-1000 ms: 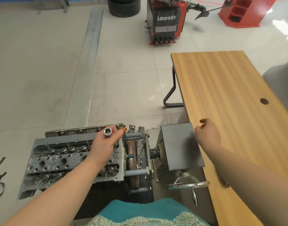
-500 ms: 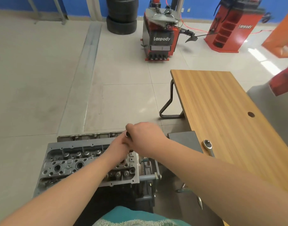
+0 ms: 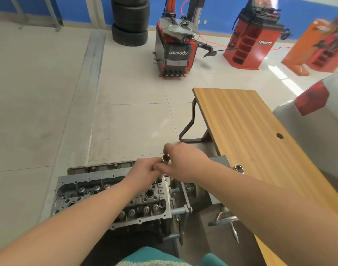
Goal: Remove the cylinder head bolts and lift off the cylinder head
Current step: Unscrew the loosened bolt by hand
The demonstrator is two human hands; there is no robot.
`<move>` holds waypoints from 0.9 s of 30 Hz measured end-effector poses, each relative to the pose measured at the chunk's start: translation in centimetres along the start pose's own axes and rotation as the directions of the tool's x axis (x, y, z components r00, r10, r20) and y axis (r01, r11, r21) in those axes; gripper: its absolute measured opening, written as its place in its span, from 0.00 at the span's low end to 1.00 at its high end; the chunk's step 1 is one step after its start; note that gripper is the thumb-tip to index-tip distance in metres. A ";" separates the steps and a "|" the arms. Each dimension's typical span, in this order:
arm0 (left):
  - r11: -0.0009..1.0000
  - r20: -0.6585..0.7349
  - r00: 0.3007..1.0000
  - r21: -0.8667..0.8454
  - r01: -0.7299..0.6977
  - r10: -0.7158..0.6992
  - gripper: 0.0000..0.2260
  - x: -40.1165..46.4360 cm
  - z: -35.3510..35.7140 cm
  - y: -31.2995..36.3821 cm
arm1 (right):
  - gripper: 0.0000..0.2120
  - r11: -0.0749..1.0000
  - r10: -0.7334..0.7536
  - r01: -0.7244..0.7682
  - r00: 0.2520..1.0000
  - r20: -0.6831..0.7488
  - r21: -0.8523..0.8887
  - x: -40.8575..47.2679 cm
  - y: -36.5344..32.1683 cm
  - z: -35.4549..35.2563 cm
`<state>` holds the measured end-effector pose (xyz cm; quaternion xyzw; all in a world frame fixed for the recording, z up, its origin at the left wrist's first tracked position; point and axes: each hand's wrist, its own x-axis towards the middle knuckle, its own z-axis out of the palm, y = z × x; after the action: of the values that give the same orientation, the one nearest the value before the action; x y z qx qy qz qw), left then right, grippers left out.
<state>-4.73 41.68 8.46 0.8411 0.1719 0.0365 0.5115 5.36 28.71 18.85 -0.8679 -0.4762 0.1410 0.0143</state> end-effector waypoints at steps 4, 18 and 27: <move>0.992 -0.019 0.999 -0.124 -0.028 0.025 0.20 0.1 0.2 -0.3 | 0.09 0.992 0.015 -0.015 1.000 -0.001 -0.129 0.8 -0.9 0.9; 0.990 0.056 0.989 0.029 -0.141 0.139 0.28 0.8 0.0 -1.1 | 0.17 0.998 0.055 -0.056 0.998 0.034 0.031 0.3 -0.5 -0.1; 0.993 0.116 0.990 0.078 -0.090 0.081 0.02 1.2 0.0 -1.6 | 0.13 0.937 -0.238 0.263 0.962 0.133 -0.231 0.9 -0.6 0.4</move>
<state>-4.01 42.73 6.88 0.8690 0.1081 0.0038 0.4828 5.19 29.72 18.36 -0.7866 -0.5969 0.1221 -0.1003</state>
